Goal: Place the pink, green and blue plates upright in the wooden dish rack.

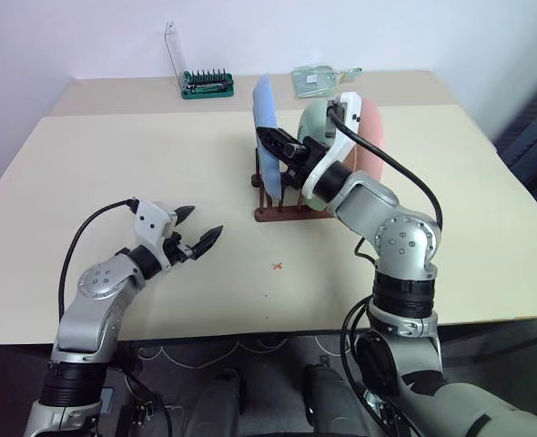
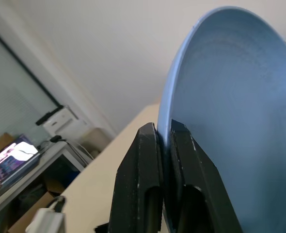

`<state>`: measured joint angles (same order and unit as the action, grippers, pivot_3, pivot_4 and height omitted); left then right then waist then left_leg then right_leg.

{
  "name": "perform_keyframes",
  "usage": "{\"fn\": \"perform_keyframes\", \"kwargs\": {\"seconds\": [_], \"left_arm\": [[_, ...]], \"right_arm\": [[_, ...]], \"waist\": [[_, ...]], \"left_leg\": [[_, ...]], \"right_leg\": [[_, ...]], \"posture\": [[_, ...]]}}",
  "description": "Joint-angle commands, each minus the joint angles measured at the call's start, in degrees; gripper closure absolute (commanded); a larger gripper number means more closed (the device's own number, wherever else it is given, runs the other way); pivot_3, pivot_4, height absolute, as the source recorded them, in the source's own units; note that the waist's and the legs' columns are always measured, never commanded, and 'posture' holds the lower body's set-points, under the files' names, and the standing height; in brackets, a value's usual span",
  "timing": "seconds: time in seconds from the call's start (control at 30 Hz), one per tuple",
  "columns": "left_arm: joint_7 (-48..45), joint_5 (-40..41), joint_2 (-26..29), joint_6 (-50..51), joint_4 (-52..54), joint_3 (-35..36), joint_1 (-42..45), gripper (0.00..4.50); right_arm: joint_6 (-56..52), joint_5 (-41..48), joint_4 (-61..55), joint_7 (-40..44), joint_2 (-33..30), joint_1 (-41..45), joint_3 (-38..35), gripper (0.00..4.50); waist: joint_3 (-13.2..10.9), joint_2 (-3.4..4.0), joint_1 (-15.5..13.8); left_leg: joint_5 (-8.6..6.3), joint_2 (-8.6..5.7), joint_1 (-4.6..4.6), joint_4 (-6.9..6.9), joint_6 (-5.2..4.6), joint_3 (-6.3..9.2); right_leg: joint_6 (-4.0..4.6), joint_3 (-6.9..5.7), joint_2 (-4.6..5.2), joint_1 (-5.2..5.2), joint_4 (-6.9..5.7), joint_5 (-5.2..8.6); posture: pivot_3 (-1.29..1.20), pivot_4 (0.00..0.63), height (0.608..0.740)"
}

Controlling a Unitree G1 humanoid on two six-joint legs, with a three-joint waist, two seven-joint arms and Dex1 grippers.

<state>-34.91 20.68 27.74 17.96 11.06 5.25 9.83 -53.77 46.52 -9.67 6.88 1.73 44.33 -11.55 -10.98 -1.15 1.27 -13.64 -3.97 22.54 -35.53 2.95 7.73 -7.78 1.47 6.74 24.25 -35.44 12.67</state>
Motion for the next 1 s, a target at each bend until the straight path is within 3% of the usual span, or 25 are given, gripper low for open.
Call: {"fn": "perform_keyframes", "kwargs": {"seconds": [0.03, 0.17, 0.3, 0.5, 0.73, 1.0], "left_arm": [[-0.18, 0.18, -0.35, -0.14, 2.43, -0.52, 0.38, 0.56], [-0.07, -0.10, -0.80, -0.02, 2.86, -0.92, 0.36, 0.56], [0.11, -0.14, -0.95, -0.19, 3.01, -1.23, 0.37, 0.51], [0.20, -0.09, -1.10, -0.17, 3.17, -1.47, 0.35, 0.51], [-0.12, -0.10, -1.14, -0.29, 2.77, -1.70, 0.53, 0.51], [-0.47, -0.07, -1.45, -0.49, 1.97, -1.98, 1.10, 0.51]], "right_arm": [[-0.92, 2.41, 1.49, -2.50, 0.99, 2.24, -1.66, 4.50], [-1.64, 3.28, 2.44, -3.81, 0.42, 2.72, -2.06, 4.50], [-2.01, 4.09, 2.29, -4.23, -0.11, 2.91, -1.90, 3.04], [-1.06, 2.79, 1.45, -4.03, -1.72, 3.53, -0.85, 0.06], [1.47, -1.78, -2.40, 0.17, -7.50, 5.24, 4.28, 0.06], [-0.34, -0.56, -6.65, 4.59, -12.75, 7.97, 5.08, 0.06]], "waist": [[0.03, 0.04, 0.06], [0.04, 0.06, 0.04], [0.04, 0.07, 0.05], [0.04, 0.07, 0.03], [0.03, 0.08, 0.02], [0.04, 0.07, -0.04]], "left_leg": [[0.00, 0.00, 0.00, 0.00, 0.00, 0.00], [0.00, 0.01, -0.02, 0.00, 0.00, -0.01], [0.00, 0.02, -0.02, 0.00, 0.00, -0.02], [0.00, 0.02, -0.01, 0.00, -0.01, -0.02], [0.00, 0.02, -0.01, 0.00, -0.01, -0.03], [0.00, 0.02, 0.00, 0.00, -0.01, -0.03]], "right_leg": [[0.00, 0.00, 0.00, 0.00, 0.00, 0.00], [0.00, 0.00, -0.01, -0.02, 0.00, 0.00], [0.00, 0.00, -0.01, -0.02, 0.00, 0.00], [0.00, 0.00, -0.01, -0.01, 0.00, 0.00], [0.00, 0.00, -0.01, -0.01, 0.02, 0.00], [0.00, -0.01, -0.01, -0.03, 0.05, 0.00]], "posture": [[0.00, 0.150, 0.740], [0.00, 0.150, 0.740], [0.00, 0.150, 0.740], [0.00, 0.150, 0.740], [0.00, 0.150, 0.740], [0.00, 0.150, 0.740]]}}
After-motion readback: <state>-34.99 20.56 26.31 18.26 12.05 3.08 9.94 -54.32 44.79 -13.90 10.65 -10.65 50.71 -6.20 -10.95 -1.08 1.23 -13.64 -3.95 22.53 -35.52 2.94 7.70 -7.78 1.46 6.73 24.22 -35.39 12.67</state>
